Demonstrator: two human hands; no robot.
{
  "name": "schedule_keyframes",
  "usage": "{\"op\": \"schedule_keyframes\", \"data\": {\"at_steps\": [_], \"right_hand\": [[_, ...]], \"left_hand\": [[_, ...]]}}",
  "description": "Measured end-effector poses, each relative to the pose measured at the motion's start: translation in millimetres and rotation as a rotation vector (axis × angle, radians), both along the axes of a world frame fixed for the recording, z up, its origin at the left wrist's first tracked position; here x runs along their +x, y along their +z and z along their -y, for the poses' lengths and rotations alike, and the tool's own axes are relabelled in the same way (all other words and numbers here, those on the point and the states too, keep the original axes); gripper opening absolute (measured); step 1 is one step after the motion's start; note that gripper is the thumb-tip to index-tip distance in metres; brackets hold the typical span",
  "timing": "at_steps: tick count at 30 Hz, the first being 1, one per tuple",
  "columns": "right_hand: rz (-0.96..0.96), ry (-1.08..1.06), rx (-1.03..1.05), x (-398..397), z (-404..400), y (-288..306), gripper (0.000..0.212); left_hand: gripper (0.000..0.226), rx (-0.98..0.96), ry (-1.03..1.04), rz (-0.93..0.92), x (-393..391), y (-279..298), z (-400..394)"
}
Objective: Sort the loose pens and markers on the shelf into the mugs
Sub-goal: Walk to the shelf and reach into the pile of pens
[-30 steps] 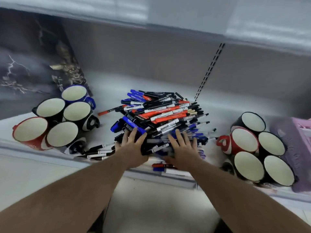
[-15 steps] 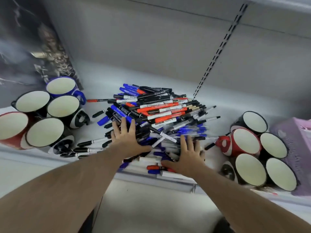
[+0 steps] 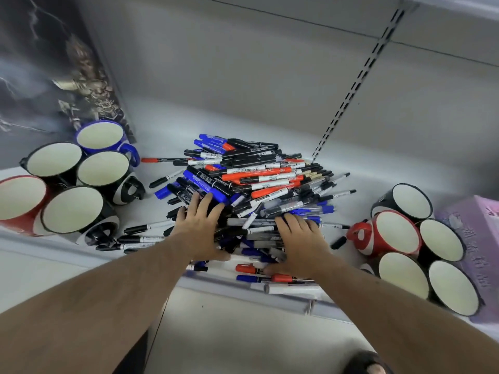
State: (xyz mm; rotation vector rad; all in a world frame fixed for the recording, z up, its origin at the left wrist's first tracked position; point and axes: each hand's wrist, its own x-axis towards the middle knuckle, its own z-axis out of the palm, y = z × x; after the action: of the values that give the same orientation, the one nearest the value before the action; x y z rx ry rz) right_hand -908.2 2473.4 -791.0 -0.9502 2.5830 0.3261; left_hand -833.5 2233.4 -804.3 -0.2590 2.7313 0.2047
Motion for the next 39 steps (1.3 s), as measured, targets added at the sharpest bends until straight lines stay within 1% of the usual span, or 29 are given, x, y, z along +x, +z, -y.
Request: {"op": "schedule_keyframes", "data": {"at_steps": [2,5,8,10,12,14,16,18,20,22,23,26,29,31,33,36,38,39], "right_hand": [[-0.006,-0.015,-0.001,-8.3,6.2,3.0,0.118],[0.045,-0.124,-0.009,-21.5,16.2,11.8,0.103],[0.028,-0.114,0.003,-26.5,22.5,17.5,0.096],[0.021,-0.078,0.004,-24.0,21.1,18.5,0.100],[0.064,-0.066,-0.014,-18.7,15.8,18.3,0.113],[0.149,-0.094,-0.024,-11.9,10.6,17.5,0.129],[0.182,-0.116,-0.011,-4.8,7.6,14.7,0.137],[0.137,-0.089,-0.004,-2.3,6.8,11.6,0.129],[0.099,-0.056,-0.026,-6.0,6.1,11.7,0.111],[0.086,-0.037,-0.048,-11.1,5.2,12.7,0.091],[0.085,-0.034,-0.052,-12.5,4.9,12.7,0.086],[0.099,-0.043,-0.048,-13.2,4.8,11.4,0.083],[0.115,-0.092,-0.048,-13.8,1.9,10.3,0.081],[0.055,-0.158,-0.060,-12.2,-1.5,8.4,0.077],[-0.009,-0.268,-0.066,-7.5,-3.7,5.7,0.081],[-0.013,-0.375,-0.040,-0.3,-3.7,6.0,0.105],[-0.036,-0.396,-0.033,5.2,-3.6,11.8,0.117],[-0.063,-0.406,-0.037,9.0,-5.0,15.1,0.117]], "left_hand": [[0.126,0.000,0.031,0.010,3.7,-1.4,-2.9],[0.116,-0.022,0.051,-0.071,7.3,0.5,-12.3],[0.112,-0.017,0.051,-0.087,9.3,2.2,-16.9],[0.113,0.000,0.060,-0.085,9.7,1.9,-17.2],[0.118,0.028,0.080,-0.091,9.5,0.7,-20.4],[0.124,0.050,0.093,-0.081,8.4,0.6,-28.3],[0.128,0.072,0.100,-0.063,7.0,1.0,-37.3],[0.126,0.068,0.091,-0.053,5.7,1.7,-43.2],[0.120,0.061,0.082,-0.069,3.8,2.9,-44.4],[0.111,0.123,0.115,-0.089,1.4,4.8,-41.7],[0.105,0.161,0.138,-0.095,0.1,5.8,-39.2],[0.088,0.221,0.172,-0.119,-1.9,8.7,-29.5],[0.076,0.285,0.186,-0.131,-2.8,9.5,-21.3],[0.072,0.304,0.199,-0.141,-3.6,8.8,-18.8],[0.071,0.295,0.197,-0.155,-4.4,5.8,-18.7],[0.078,0.232,0.148,-0.097,-2.4,3.0,-22.8],[0.076,0.095,0.037,-0.057,1.9,3.9,-27.1],[0.072,0.014,-0.033,-0.059,5.1,4.1,-29.3]]}}
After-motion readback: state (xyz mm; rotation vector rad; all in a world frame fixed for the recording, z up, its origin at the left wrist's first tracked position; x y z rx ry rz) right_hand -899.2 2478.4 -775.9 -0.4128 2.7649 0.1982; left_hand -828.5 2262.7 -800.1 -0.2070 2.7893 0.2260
